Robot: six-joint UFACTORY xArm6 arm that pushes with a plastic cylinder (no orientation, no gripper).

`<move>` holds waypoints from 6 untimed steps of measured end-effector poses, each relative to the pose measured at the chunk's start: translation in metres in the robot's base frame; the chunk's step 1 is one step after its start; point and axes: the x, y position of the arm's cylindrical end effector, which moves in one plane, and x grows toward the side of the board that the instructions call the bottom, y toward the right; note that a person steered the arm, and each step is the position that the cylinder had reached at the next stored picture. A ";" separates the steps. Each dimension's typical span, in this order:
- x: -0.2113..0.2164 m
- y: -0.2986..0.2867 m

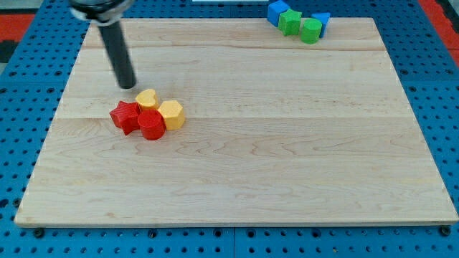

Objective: Slide the red star into the hexagon

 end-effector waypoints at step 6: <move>0.051 0.027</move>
